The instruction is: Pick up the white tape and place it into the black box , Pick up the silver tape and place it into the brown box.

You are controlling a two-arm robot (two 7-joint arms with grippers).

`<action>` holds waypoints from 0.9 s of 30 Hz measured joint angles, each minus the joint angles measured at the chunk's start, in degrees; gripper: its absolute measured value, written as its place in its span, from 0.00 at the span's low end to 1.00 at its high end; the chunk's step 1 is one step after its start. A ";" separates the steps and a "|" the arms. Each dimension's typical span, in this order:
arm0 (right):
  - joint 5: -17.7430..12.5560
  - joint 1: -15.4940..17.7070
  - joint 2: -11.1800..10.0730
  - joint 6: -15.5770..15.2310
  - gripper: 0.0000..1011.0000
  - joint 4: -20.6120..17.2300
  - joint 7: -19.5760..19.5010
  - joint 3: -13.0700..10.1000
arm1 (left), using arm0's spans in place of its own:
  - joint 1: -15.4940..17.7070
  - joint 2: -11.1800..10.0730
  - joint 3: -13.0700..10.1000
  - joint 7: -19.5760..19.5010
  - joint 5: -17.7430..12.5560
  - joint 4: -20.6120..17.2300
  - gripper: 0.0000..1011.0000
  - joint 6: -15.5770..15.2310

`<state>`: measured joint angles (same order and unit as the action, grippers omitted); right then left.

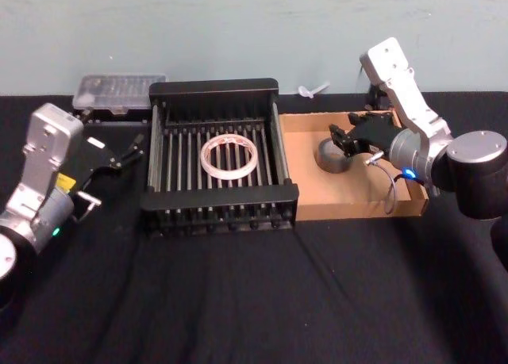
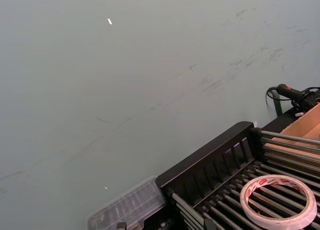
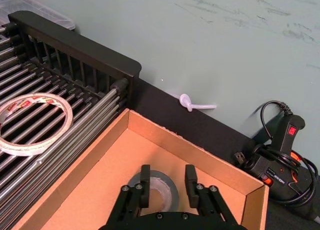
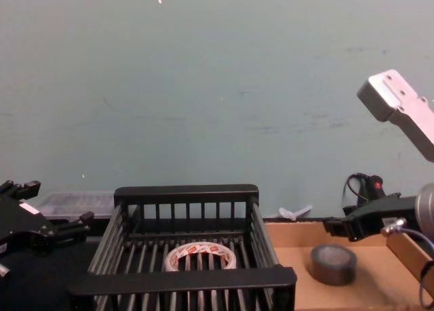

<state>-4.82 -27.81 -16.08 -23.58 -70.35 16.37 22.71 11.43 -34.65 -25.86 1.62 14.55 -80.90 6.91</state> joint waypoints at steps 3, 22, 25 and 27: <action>-0.03 0.00 -0.01 0.02 0.50 -0.01 -0.01 -0.01 | 0.00 0.00 0.00 0.00 0.00 0.00 0.99 0.00; -0.16 0.00 -0.02 0.11 0.99 -0.07 -0.09 -0.02 | 0.00 0.00 0.00 0.00 0.00 0.00 0.99 0.00; -0.17 0.00 -0.02 0.11 0.99 -0.07 -0.10 -0.02 | 0.00 0.00 0.00 0.00 0.00 0.00 0.99 0.00; -0.17 0.00 -0.02 0.11 0.99 -0.07 -0.10 -0.02 | 0.00 0.00 0.00 0.00 0.00 0.00 0.99 0.00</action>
<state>-4.99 -27.80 -16.10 -23.47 -70.42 16.27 22.69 11.43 -34.65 -25.86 1.62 14.55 -80.90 6.91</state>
